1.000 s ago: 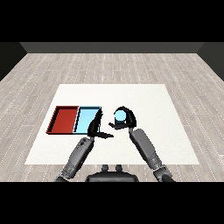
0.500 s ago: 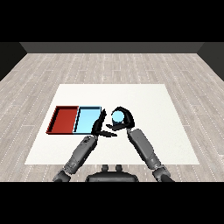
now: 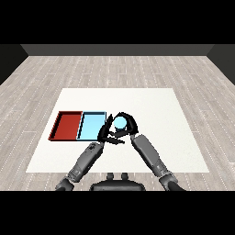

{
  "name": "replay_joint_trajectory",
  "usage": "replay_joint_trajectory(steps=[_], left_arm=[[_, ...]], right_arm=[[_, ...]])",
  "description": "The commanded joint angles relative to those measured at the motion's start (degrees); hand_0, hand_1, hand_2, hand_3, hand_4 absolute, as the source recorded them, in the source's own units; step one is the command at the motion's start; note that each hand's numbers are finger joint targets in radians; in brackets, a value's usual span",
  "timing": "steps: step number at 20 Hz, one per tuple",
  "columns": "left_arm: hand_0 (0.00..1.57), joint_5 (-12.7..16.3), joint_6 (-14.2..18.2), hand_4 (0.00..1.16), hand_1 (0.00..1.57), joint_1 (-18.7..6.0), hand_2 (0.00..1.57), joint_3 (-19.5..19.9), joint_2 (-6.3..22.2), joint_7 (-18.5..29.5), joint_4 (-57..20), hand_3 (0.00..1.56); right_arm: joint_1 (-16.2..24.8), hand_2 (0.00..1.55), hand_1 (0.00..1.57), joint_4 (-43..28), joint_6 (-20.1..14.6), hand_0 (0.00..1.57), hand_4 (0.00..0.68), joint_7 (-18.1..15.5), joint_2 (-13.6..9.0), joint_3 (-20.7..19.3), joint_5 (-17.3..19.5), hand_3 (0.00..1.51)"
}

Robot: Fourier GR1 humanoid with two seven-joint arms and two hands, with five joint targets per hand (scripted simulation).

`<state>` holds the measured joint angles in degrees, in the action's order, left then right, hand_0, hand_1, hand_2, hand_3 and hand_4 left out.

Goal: Pick the blue can and put it in the blue box

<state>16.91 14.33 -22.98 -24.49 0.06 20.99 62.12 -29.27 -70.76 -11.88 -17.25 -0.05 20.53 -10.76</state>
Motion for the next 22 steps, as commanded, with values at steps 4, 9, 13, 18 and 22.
replay_joint_trajectory(steps=[4,9,13,18,22], left_arm=[[0.0,3.24,2.43,0.0,0.0,-4.22,0.0,-2.81,-0.06,0.89,-3.93,0.0],[0.0,6.4,2.9,0.0,0.0,-5.3,0.0,-5.05,-0.06,4.62,-5.13,0.0],[0.0,-3.03,8.62,0.28,0.0,-7.0,0.0,-4.86,0.05,2.73,-7.4,0.0],[0.32,-7.9,10.09,0.18,0.32,-3.7,0.48,-6.14,0.94,0.23,-3.88,0.33],[0.21,-15.34,15.12,0.3,0.21,-8.82,0.3,-9.64,1.28,-3.86,-9.36,0.0]], right_arm=[[-2.44,1.43,1.43,-1.13,-3.71,1.43,0.62,2.33,0.04,4.18,-3.71,1.39],[-0.22,1.44,1.4,1.0,-3.94,1.4,0.612,-1.98,0.05,5.74,-1.28,1.39],[-2.95,1.41,1.25,1.26,-5.52,1.25,0.613,-0.82,0.05,9.03,-3.05,1.4],[-6.71,1.47,1.46,4.82,-7.66,1.46,0.593,-1.31,0.02,12.94,-6.9,1.4],[-3.86,1.46,1.45,0.66,-11.08,1.45,0.599,-0.63,-0.01,17.17,-5.73,1.4]])
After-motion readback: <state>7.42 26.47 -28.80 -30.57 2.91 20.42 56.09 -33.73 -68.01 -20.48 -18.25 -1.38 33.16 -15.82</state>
